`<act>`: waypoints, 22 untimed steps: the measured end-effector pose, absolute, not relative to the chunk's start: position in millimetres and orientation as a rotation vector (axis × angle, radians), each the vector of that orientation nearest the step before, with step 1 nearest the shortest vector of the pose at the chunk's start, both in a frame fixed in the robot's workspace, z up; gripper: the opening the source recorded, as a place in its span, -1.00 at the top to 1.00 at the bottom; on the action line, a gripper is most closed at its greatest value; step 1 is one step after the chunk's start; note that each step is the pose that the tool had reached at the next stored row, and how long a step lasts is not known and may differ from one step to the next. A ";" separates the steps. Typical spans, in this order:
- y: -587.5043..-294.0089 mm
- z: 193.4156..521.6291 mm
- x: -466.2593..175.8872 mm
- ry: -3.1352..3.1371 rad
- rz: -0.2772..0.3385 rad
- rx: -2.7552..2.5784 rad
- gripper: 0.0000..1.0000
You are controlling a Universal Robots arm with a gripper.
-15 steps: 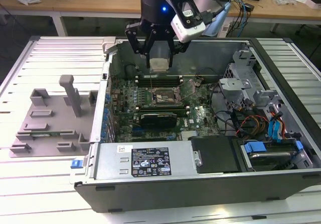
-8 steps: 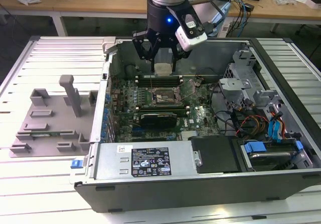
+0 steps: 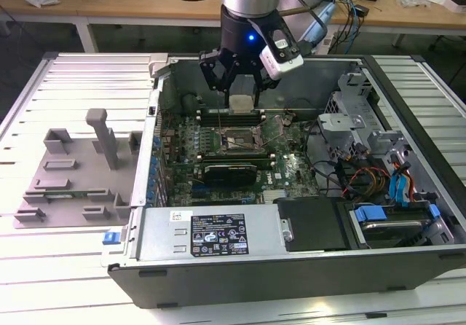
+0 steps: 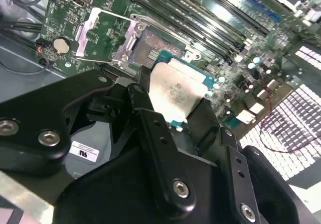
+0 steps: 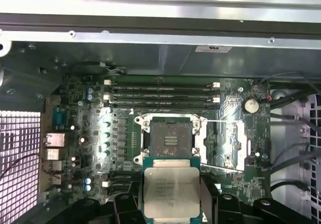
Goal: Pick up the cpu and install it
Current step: 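Pick up the cpu and move it towards the insertion slot, then place the cpu into insertion slot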
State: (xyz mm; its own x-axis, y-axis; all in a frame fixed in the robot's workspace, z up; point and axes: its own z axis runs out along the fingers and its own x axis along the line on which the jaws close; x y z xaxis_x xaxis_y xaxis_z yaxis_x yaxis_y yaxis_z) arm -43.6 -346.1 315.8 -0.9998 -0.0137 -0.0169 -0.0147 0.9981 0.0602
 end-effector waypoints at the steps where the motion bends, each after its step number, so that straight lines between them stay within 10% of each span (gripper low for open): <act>1: -344.4 310.9 -40.1 3.124 0.095 -0.022 -0.08; 22: -341.3 300.8 -35.4 3.123 0.096 -0.001 -0.08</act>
State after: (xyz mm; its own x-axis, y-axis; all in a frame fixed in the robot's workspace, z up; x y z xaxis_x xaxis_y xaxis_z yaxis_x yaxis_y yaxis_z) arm -35.4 -341.3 300.8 -0.9999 0.0000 -0.0167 -0.0010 0.9981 0.0611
